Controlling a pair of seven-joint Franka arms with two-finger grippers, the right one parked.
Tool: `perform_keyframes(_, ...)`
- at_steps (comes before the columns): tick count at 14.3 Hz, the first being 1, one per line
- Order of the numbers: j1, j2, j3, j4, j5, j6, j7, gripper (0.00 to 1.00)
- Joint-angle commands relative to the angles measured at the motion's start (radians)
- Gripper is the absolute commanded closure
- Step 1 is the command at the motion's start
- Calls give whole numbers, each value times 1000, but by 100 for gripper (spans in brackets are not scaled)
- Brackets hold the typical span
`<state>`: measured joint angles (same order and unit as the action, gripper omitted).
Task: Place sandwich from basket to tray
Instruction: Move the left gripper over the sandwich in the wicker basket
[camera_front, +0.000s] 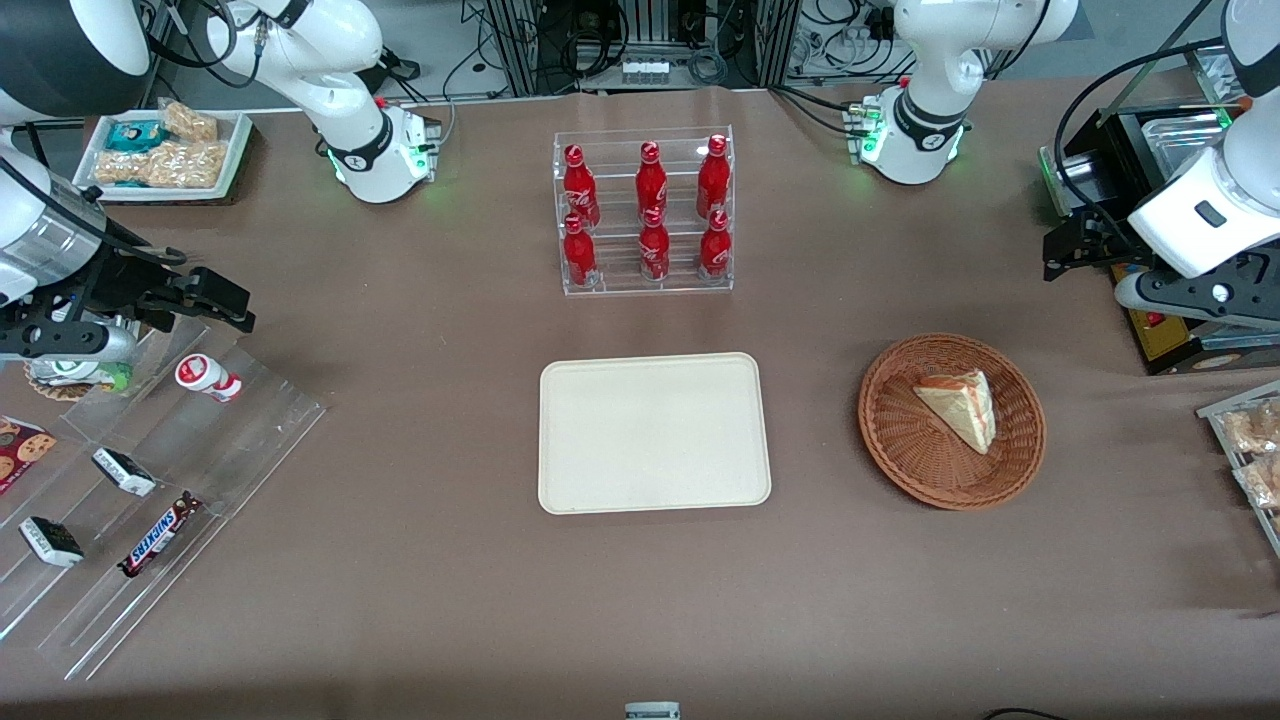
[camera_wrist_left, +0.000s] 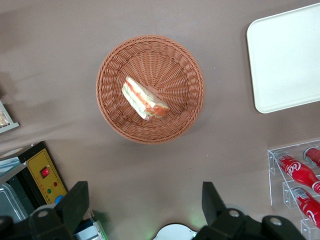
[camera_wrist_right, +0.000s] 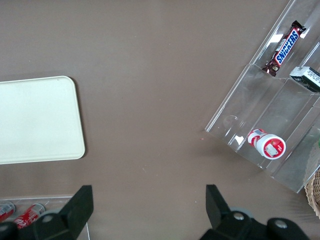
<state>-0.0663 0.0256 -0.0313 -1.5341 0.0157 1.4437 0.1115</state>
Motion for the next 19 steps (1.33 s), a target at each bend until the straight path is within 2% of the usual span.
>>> perform_keyframes(1,-6,11,2,25,22,-19,13,0)
perform_keyframes(7,-6,10,2,8,26,-28,0,0)
perform_keyframes(10,-6,7,4,-75,29,21,-3,0)
perform_keyframes(12,-4,-7,4,-186,35,116,-4,0)
perform_keyframes(19,-4,-21,5,-614,64,616,-125,0)
